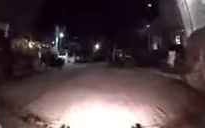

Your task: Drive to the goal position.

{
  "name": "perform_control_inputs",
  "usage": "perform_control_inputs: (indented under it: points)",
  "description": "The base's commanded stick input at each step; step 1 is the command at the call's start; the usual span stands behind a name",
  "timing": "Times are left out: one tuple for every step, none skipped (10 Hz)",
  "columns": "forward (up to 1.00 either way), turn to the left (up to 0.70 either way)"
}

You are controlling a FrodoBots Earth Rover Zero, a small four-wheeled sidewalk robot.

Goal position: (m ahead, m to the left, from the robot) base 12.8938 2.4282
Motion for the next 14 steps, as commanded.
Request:
perform_control_inputs:
  points:
    - [0.85,0.00]
    - [0.85,0.00]
    - [0.85,0.00]
    - [0.85,0.00]
    - [0.85,0.00]
    - [0.85,0.00]
    - [0.85,0.00]
    - [0.85,0.00]
    - [0.85,0.00]
    - [0.85,0.00]
    - [0.85,0.00]
    - [0.85,0.00]
    - [0.85,0.00]
    - [0.85,0.00]
